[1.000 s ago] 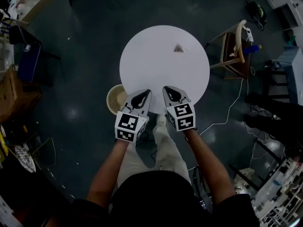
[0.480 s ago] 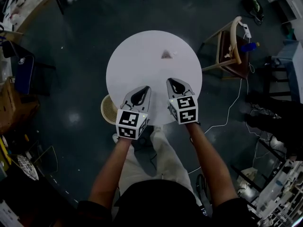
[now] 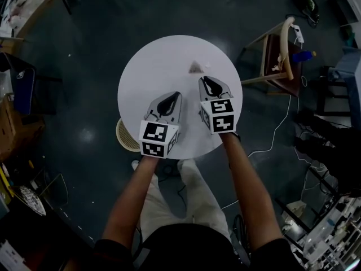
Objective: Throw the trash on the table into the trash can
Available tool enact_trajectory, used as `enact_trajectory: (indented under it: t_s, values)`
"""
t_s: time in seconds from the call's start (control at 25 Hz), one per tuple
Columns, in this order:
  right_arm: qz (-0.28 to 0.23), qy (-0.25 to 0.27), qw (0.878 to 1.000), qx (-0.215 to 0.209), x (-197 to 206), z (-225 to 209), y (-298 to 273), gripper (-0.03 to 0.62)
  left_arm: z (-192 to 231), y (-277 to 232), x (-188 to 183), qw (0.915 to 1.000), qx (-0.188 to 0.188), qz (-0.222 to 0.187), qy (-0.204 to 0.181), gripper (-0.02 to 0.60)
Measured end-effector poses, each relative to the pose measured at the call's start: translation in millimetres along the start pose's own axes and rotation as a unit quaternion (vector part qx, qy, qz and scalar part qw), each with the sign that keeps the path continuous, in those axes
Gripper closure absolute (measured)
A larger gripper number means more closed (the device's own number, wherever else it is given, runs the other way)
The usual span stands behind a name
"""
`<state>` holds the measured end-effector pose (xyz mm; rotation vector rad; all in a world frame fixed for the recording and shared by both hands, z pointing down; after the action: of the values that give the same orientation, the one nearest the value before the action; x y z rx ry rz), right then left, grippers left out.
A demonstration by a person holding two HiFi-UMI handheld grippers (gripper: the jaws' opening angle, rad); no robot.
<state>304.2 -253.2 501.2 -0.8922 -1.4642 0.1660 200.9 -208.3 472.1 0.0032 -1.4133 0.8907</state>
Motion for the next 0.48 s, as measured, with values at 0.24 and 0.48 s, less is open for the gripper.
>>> enact_trajectory:
  t_s: [0.24, 0.48]
  values:
    - [0.01, -0.004, 1.0, -0.004, -2, -19, -36, 0.47, 10, -29, 7, 0.9999, -0.007, 0.008, -0.009, 0.568]
    - [0.025, 0.001, 1.0, -0.002, 9, -27, -64, 0.459, 21, -45, 24, 0.9997, -0.007, 0.023, 0.006, 0.568]
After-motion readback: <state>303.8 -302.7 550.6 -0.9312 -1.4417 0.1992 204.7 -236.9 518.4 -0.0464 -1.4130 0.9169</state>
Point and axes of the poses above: the fingertips, and each gripper's own axes: y backward along the fingers, z to its left, x out of its underside, the point moved 3 cm from there along y, backward along the fingers, and after that the axes turned 5 degrees about -x, right-handed, at the moved point
